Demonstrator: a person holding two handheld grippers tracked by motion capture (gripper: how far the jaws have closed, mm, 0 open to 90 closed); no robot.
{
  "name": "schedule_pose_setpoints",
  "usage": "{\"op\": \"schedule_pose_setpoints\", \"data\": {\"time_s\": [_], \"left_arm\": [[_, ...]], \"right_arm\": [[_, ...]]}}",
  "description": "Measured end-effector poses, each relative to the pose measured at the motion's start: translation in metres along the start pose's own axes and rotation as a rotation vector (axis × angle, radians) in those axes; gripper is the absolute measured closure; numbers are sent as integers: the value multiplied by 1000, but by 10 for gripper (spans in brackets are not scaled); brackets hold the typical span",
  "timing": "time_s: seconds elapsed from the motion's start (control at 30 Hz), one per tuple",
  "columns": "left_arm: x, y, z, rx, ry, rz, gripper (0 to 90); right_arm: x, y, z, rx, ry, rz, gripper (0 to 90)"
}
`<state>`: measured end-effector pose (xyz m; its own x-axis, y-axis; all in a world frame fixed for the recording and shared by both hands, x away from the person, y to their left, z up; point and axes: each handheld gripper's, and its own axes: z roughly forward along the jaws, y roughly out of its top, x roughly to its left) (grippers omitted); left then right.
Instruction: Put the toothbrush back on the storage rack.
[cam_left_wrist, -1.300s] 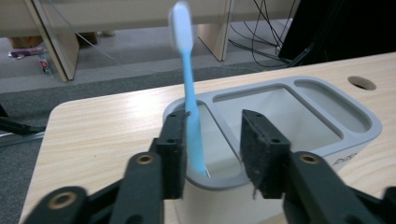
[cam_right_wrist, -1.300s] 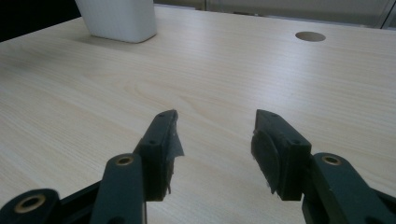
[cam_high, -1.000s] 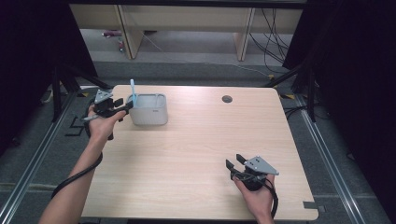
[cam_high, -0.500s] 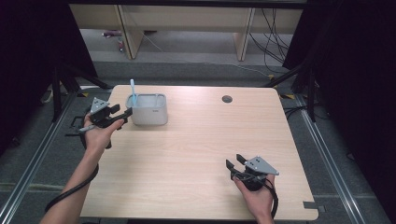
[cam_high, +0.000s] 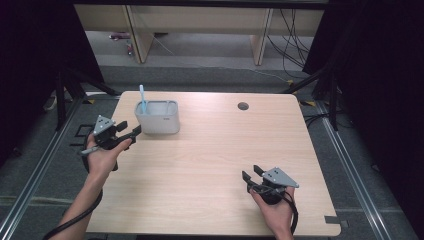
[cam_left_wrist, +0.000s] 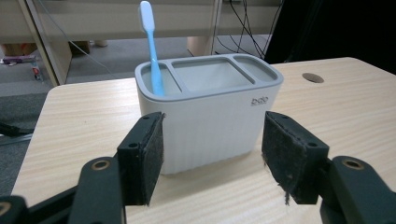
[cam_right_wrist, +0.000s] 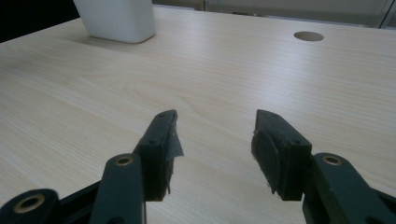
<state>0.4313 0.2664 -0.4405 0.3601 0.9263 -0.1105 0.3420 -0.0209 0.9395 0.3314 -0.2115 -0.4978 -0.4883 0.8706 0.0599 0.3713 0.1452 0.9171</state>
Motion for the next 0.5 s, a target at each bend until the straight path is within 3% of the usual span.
{"op": "schedule_pose_setpoints", "data": {"time_s": [0.1, 0.23, 0.5], "left_arm": [[-5, -3, -5, 1, -12, 5, 378], [-10, -9, -12, 0, -25, 12, 373], [-17, -24, -23, 7, -42, 13, 373]], "right_arm": [[1, 0, 0, 1, 10, 22, 502], [1, 1, 0, 1, -11, -12, 501], [1, 1, 0, -9, -6, -8, 501]]}}
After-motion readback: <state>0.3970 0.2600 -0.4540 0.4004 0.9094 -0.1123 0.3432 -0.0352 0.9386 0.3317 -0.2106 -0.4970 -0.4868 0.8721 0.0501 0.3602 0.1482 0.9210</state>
